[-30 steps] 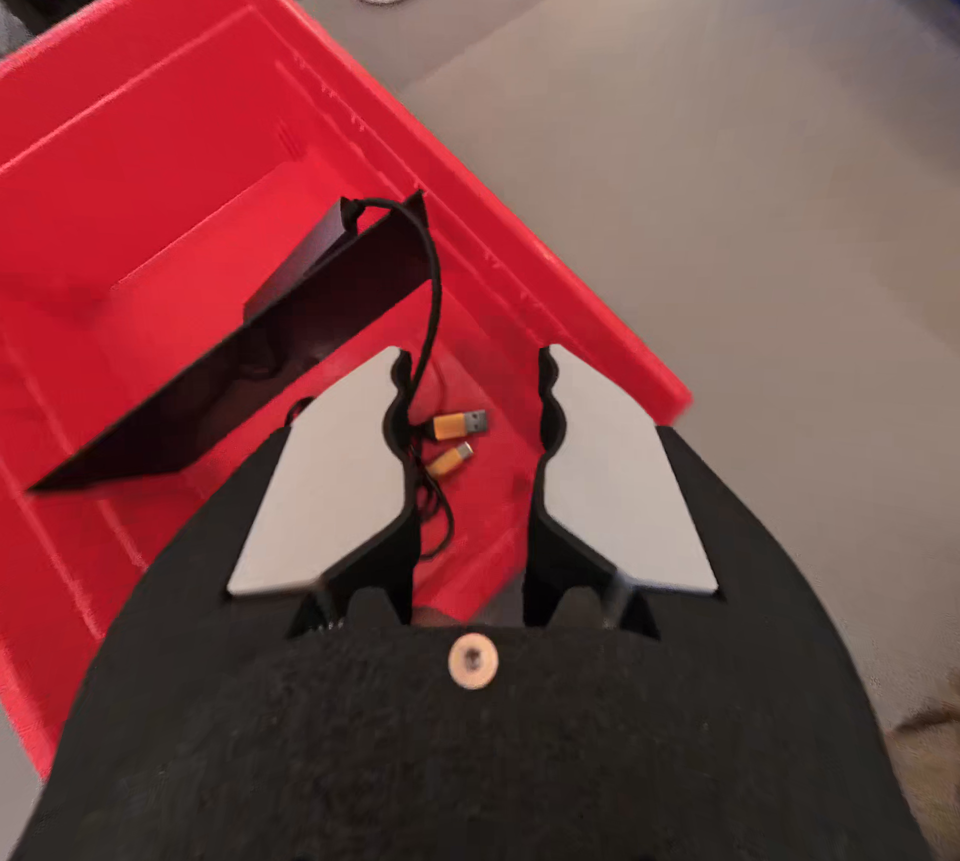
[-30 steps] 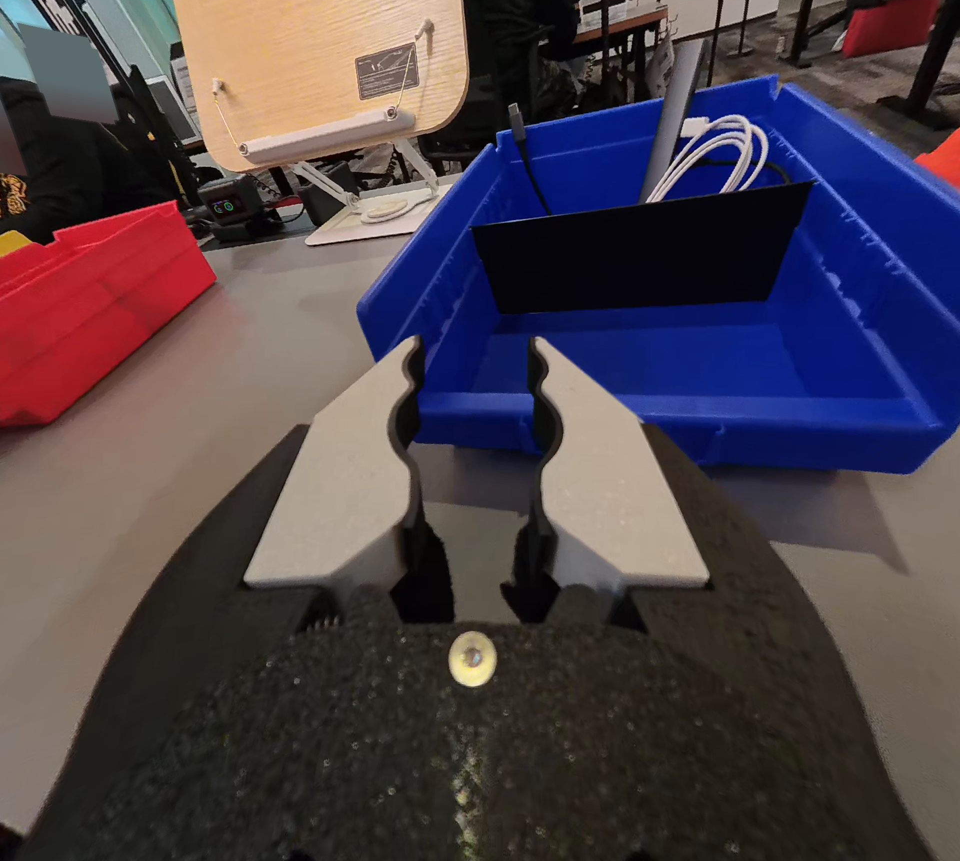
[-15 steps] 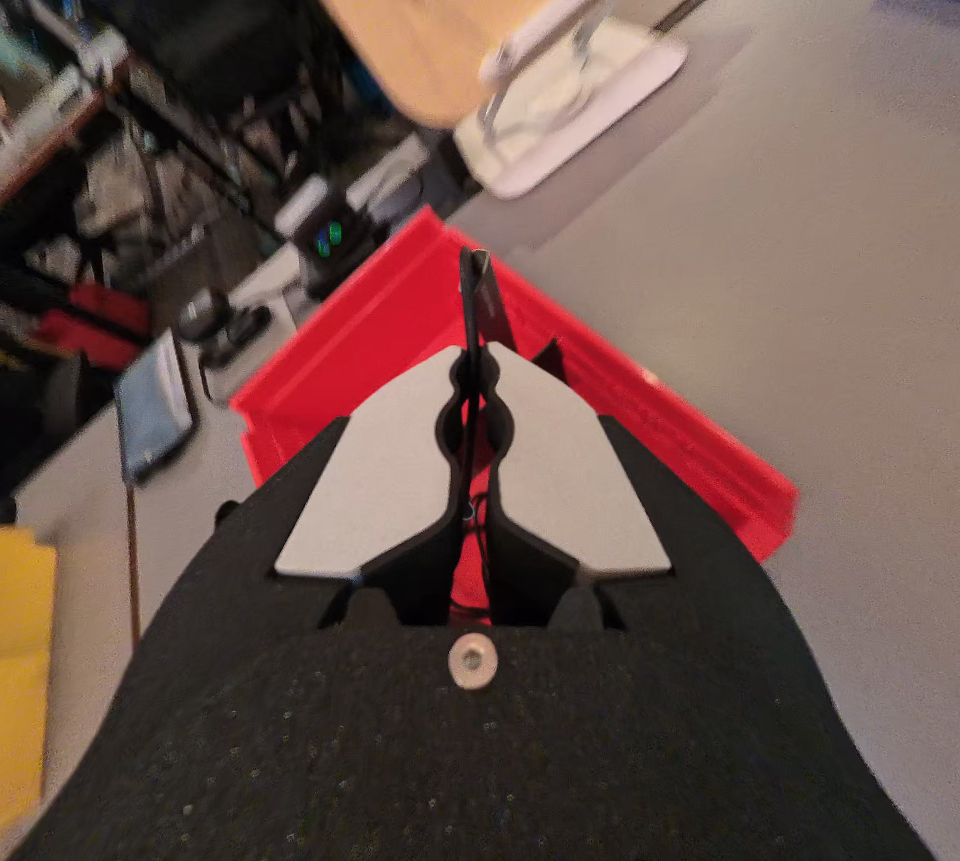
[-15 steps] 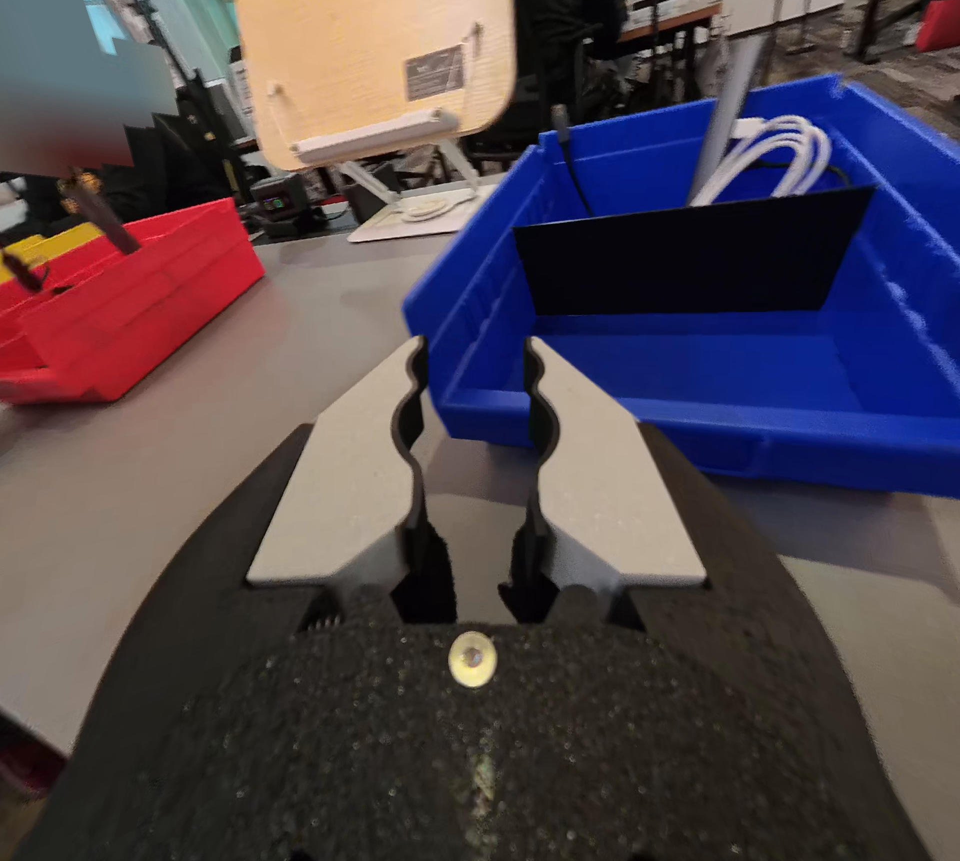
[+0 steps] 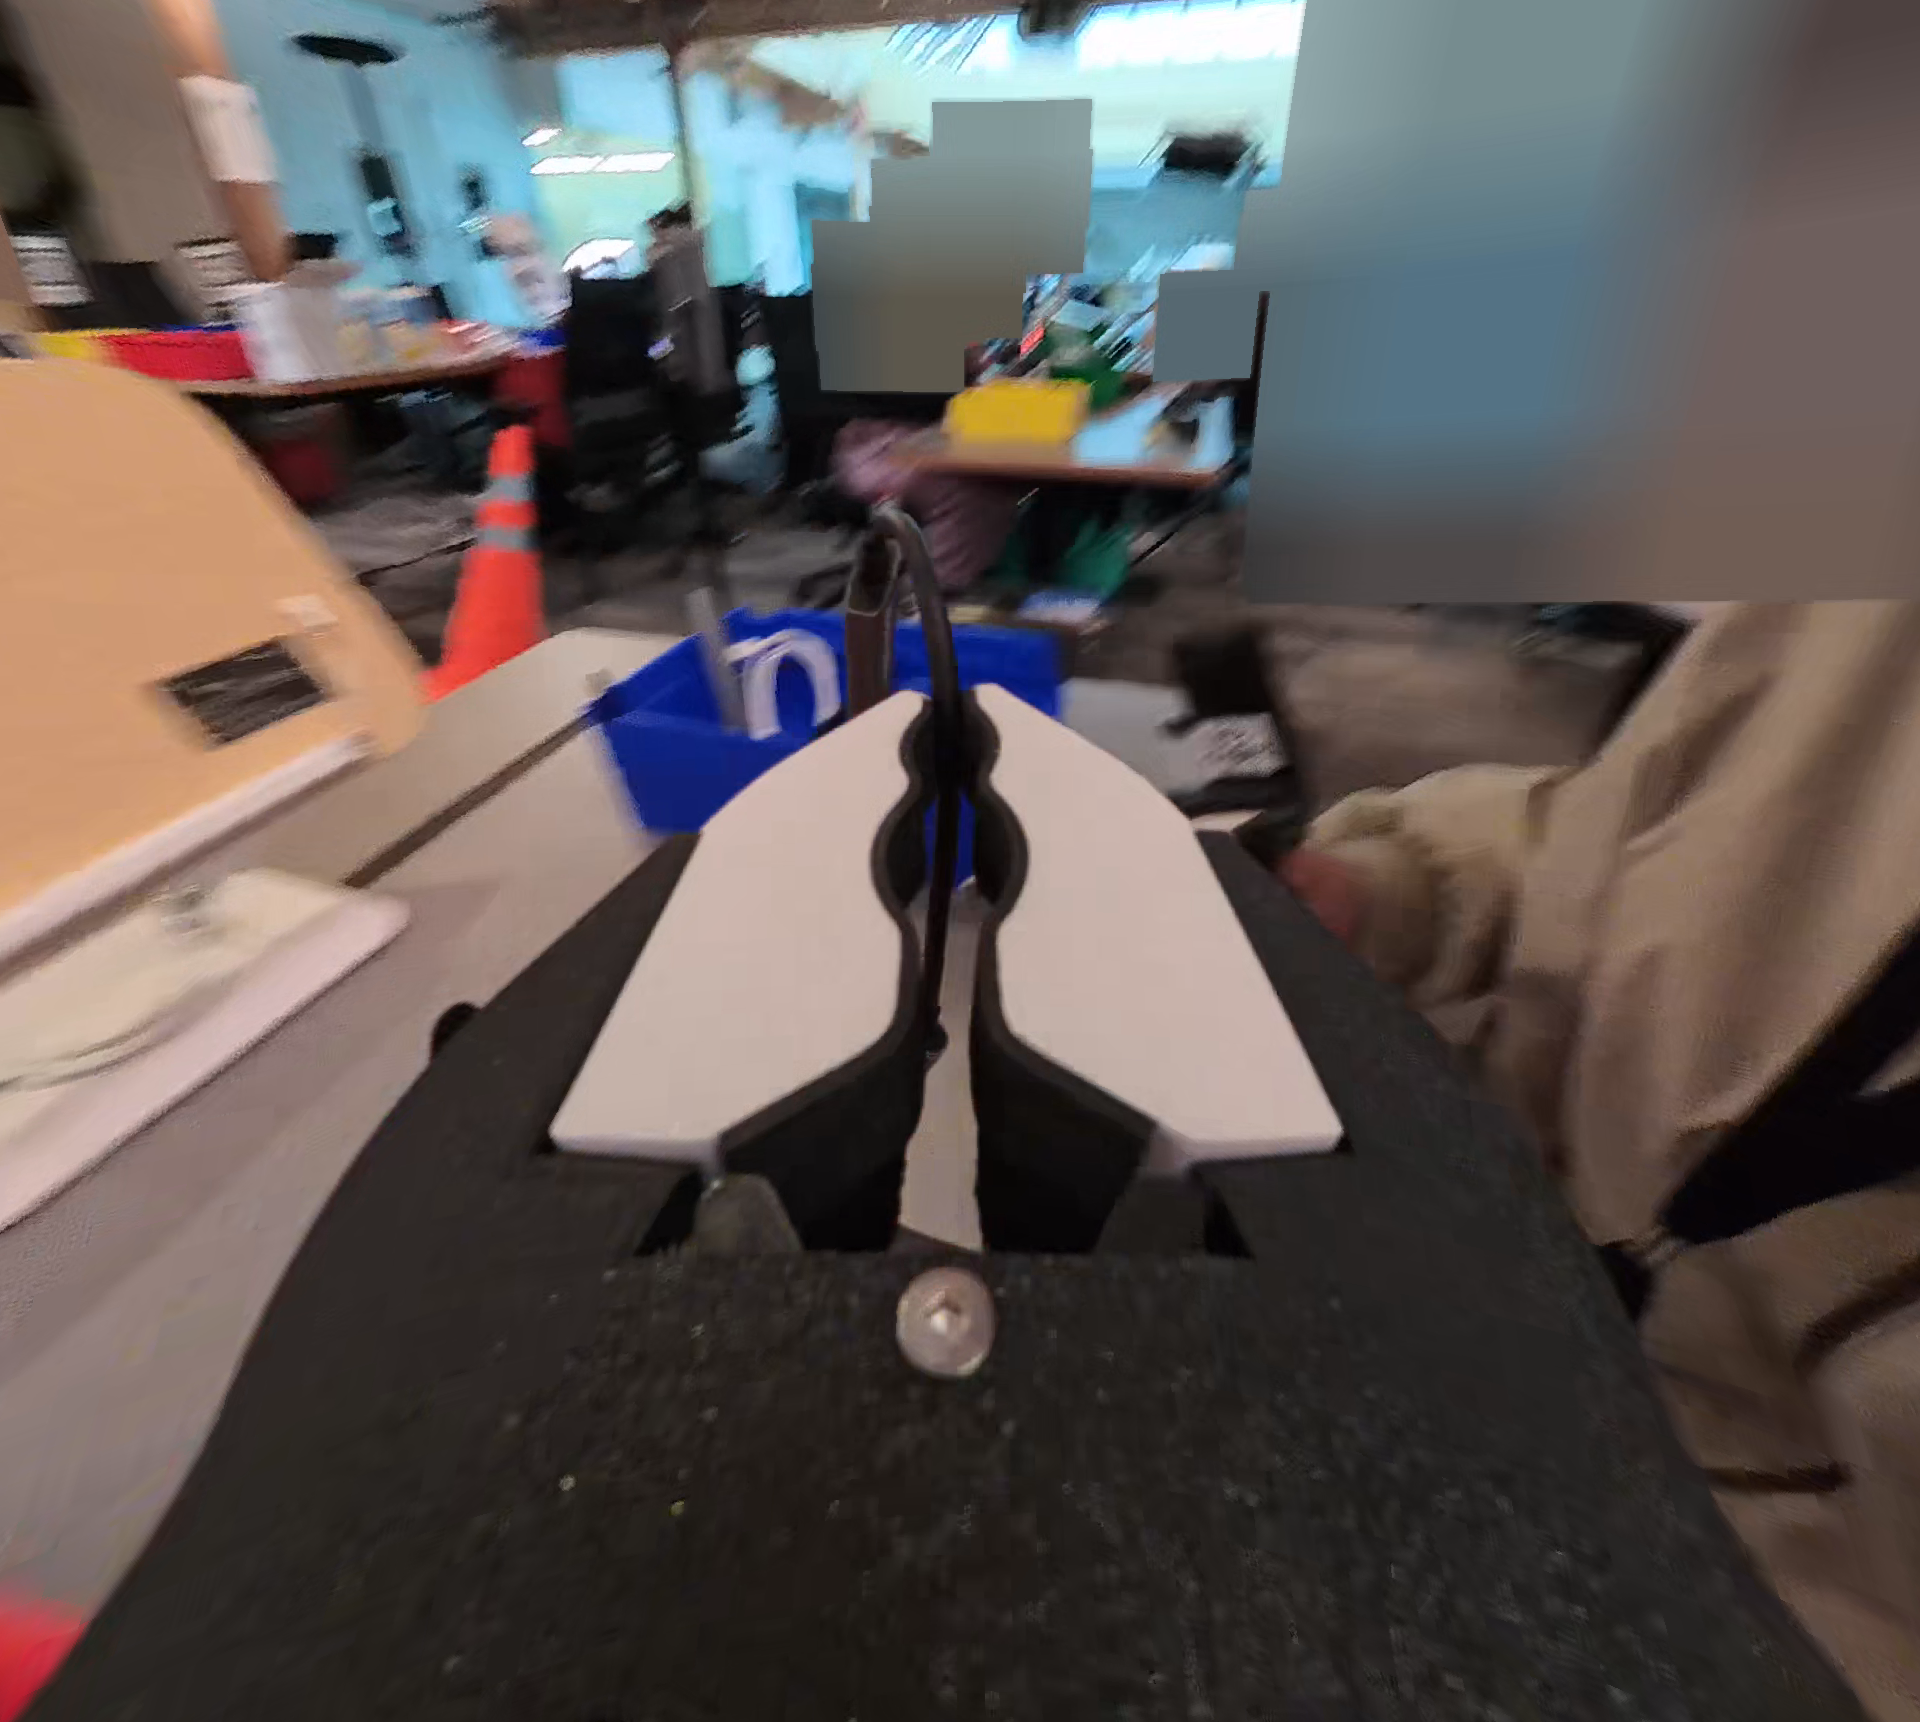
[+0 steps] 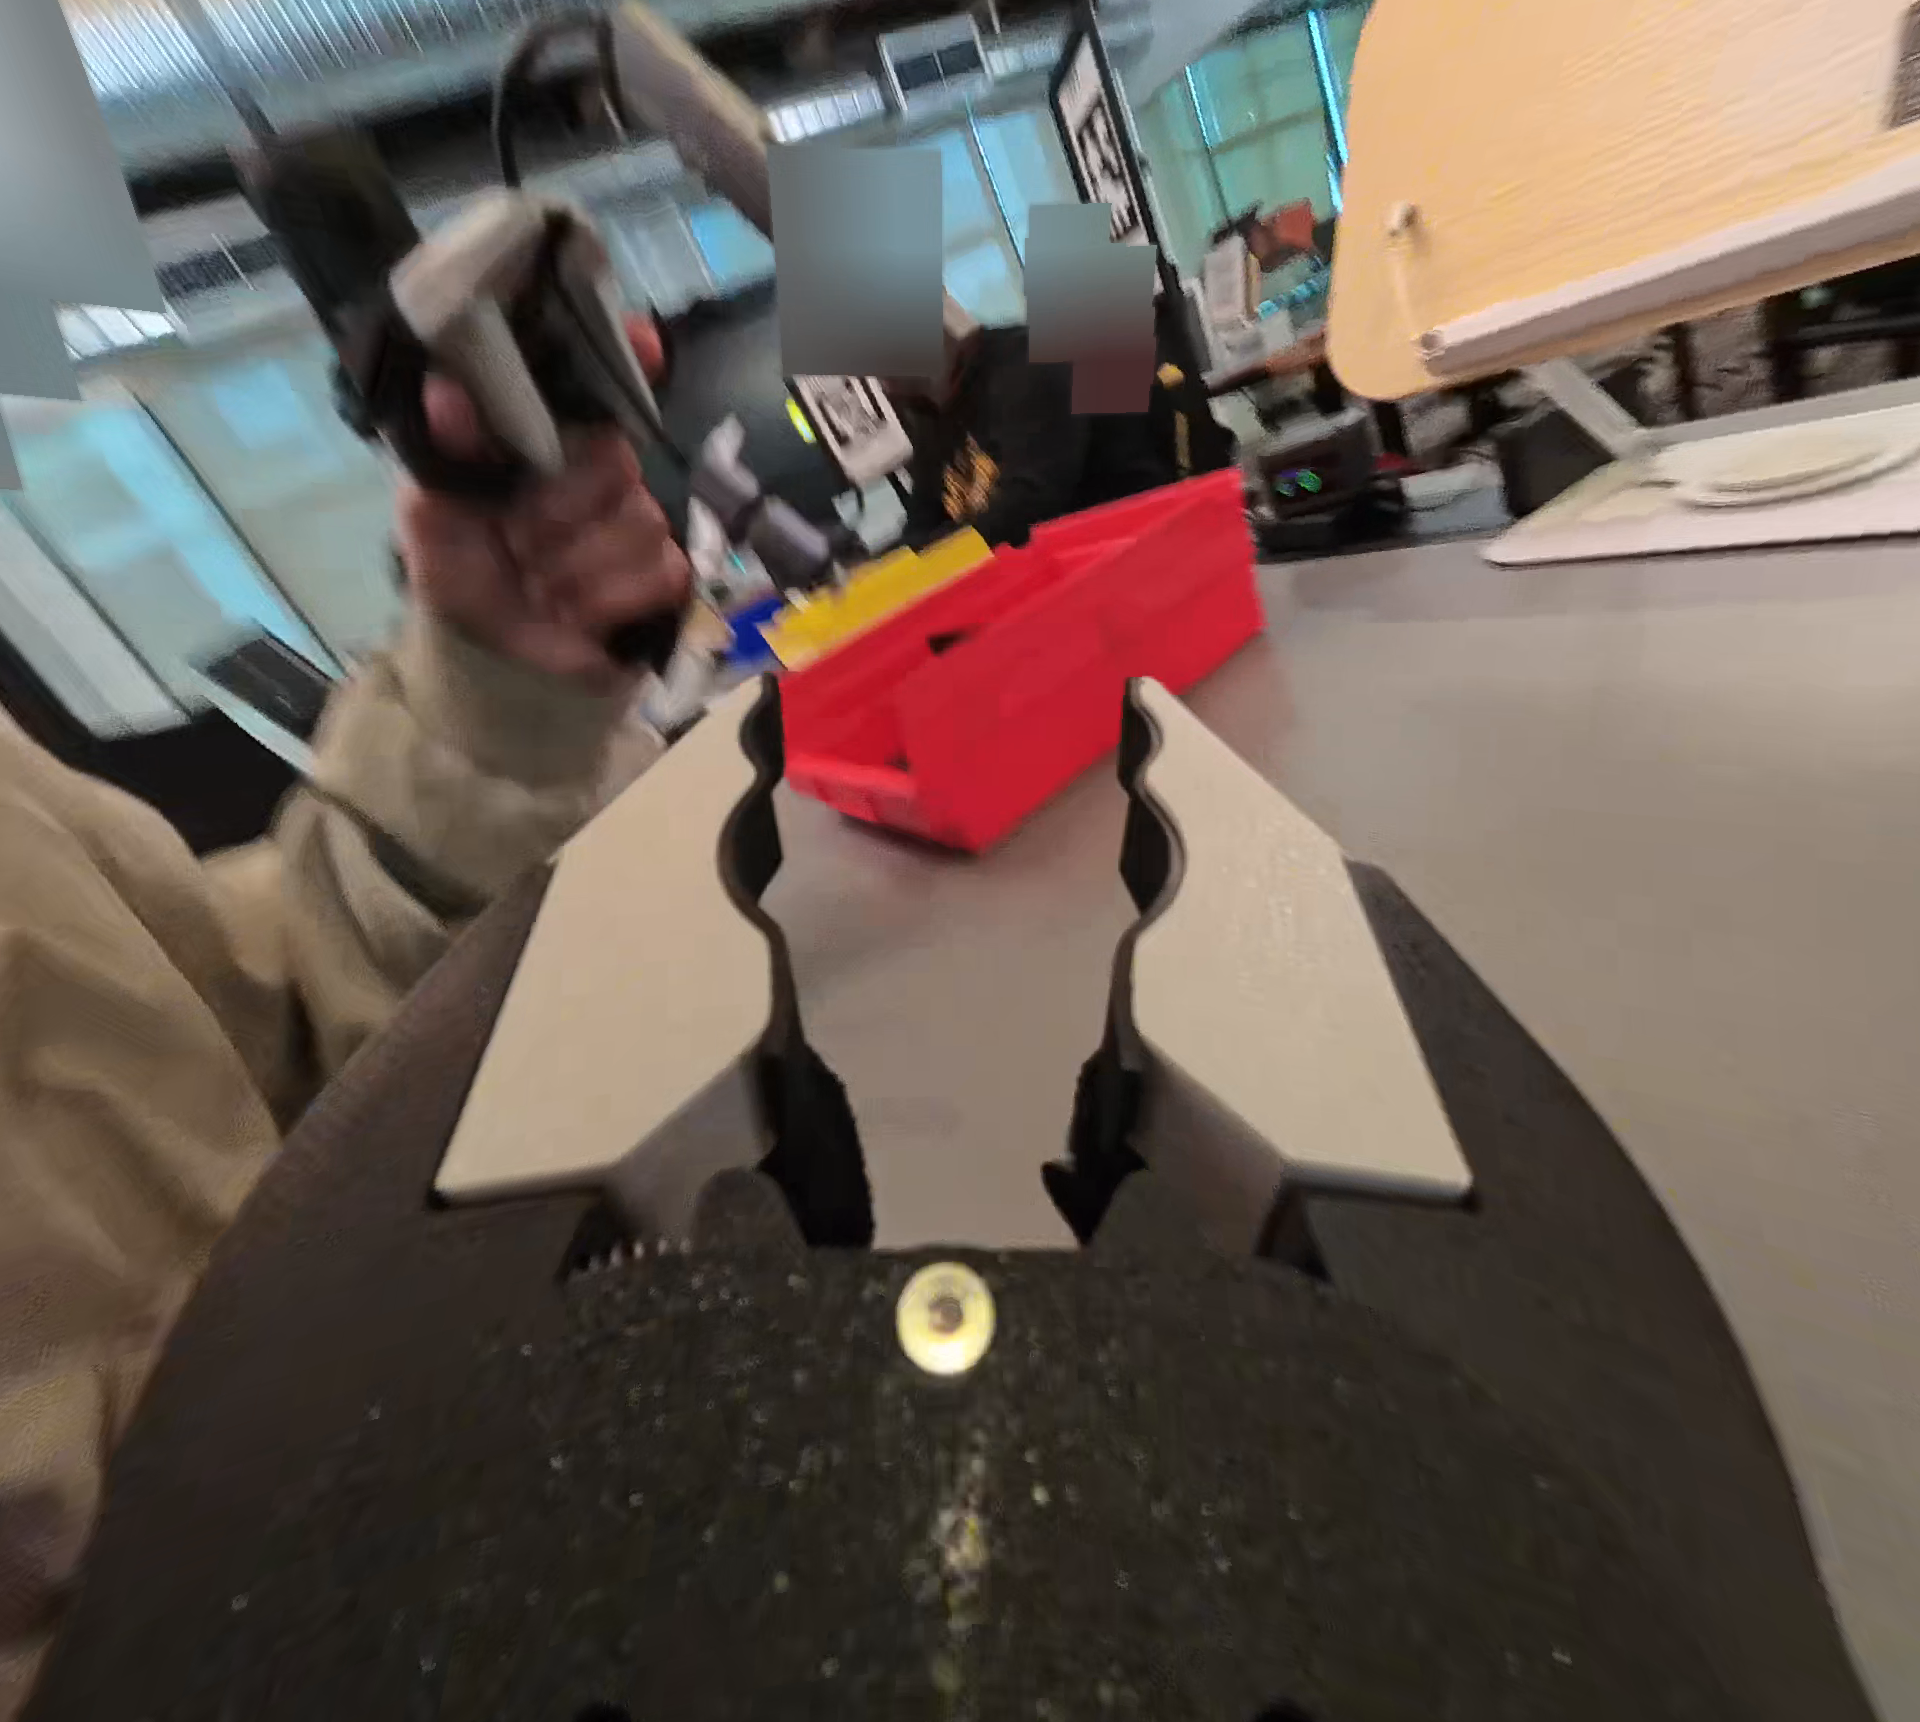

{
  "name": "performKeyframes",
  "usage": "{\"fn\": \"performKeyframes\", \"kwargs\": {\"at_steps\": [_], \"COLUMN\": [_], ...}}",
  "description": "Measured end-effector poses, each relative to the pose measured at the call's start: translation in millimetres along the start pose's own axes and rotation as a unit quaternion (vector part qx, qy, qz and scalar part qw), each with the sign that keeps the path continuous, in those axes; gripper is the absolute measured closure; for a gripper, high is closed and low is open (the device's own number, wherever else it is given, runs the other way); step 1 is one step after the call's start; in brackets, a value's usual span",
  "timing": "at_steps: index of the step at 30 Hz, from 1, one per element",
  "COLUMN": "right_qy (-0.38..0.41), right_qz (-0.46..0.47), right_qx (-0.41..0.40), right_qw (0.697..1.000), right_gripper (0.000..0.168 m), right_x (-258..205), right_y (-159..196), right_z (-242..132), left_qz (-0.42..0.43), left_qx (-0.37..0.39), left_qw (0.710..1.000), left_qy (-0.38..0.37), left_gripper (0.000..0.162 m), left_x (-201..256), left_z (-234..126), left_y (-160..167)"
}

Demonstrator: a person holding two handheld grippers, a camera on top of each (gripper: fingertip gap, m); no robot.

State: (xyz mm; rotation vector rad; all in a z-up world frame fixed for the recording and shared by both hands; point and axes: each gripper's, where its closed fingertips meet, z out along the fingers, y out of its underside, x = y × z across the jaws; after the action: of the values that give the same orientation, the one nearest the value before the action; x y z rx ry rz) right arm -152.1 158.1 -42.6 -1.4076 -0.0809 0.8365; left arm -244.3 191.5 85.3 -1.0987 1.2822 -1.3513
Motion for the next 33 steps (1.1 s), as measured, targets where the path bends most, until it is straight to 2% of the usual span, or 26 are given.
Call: {"fn": "performKeyframes", "kwargs": {"at_steps": [2, 4, 6, 8, 11, 12, 19, 23, 27, 30, 33], "right_qy": [-0.02, -0.058, -0.106, -0.134, -0.12, -0.12, -0.152, -0.149, -0.123, -0.108, -0.09], "right_qz": [0.054, 0.082, 0.098, 0.09, 0.06, 0.061, 0.08, 0.074, 0.06, 0.051, -0.013], "right_qx": [0.068, 0.114, 0.135, 0.124, 0.172, 0.17, 0.177, 0.191, 0.187, 0.19, 0.117], "right_qw": [0.996, 0.988, 0.98, 0.979, 0.976, 0.976, 0.969, 0.967, 0.973, 0.974, 0.989], "right_gripper": [0.102, 0.103, 0.107, 0.107, 0.127, 0.127, 0.148, 0.161, 0.161, 0.16, 0.16], "right_x": [-7.8, -17.7, -31.5, -43.2, -43.0, -42.6, -52.2, -55.3, -47.4, -40.7, -32.8], "right_y": [-12.3, -26.5, -34.4, -31.1, -45.4, -45.5, -50.5, -55.9, -57.6, -62.5, -54.0], "right_z": [12.4, 17.8, 21.9, 25.5, 13.5, 13.1, 6.4, 2.8, 1.2, -0.2, 5.6], "left_qz": [-0.054, -0.1, -0.138, -0.164, -0.196, -0.212, -0.232, -0.237, -0.264, -0.261, -0.26], "left_qx": [0.053, 0.071, 0.081, 0.092, 0.104, 0.111, 0.132, 0.107, 0.107, 0.077, 0.03], "left_qw": [0.995, 0.987, 0.979, 0.97, 0.96, 0.955, 0.95, 0.953, 0.947, 0.952, 0.958], "left_qy": [0.059, 0.102, 0.13, 0.151, 0.169, 0.177, 0.164, 0.158, 0.148, 0.143, 0.12], "left_gripper": [0.159, 0.159, 0.159, 0.159, 0.159, 0.159, 0.159, 0.159, 0.159, 0.159, 0.16], "left_x": [21.3, 34.5, 41.6, 47.4, 51.0, 51.9, 45.4, 45.0, 39.7, 39.7, 33.4], "left_z": [8.8, 16.5, 22.6, 26.8, 29.8, 29.9, 29.3, 36.8, 43.7, 49.3, 53.0], "left_y": [0.9, 6.3, 11.7, 15.7, 20.1, 20.4, 22.7, 42.9, 61.5, 81.8, 105.0]}}
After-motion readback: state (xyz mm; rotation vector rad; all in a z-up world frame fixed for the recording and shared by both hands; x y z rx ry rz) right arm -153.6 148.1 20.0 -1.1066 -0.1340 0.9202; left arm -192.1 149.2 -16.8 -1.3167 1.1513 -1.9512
